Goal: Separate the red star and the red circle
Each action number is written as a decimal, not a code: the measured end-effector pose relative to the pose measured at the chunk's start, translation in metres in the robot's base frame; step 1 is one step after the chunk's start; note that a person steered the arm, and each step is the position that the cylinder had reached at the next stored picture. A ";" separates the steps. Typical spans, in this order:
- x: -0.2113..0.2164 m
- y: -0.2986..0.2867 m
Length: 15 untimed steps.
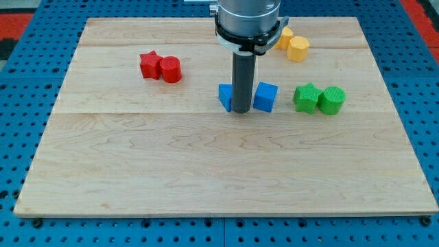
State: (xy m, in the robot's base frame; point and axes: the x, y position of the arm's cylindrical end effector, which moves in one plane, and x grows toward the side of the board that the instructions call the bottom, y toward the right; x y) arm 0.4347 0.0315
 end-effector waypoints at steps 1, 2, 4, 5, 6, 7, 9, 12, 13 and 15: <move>-0.009 -0.003; -0.019 -0.004; -0.085 0.039; -0.116 -0.024; -0.124 -0.100; -0.100 -0.141; -0.074 -0.176; -0.026 -0.162; -0.022 -0.142; -0.076 -0.173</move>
State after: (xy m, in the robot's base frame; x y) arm 0.3588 -0.1415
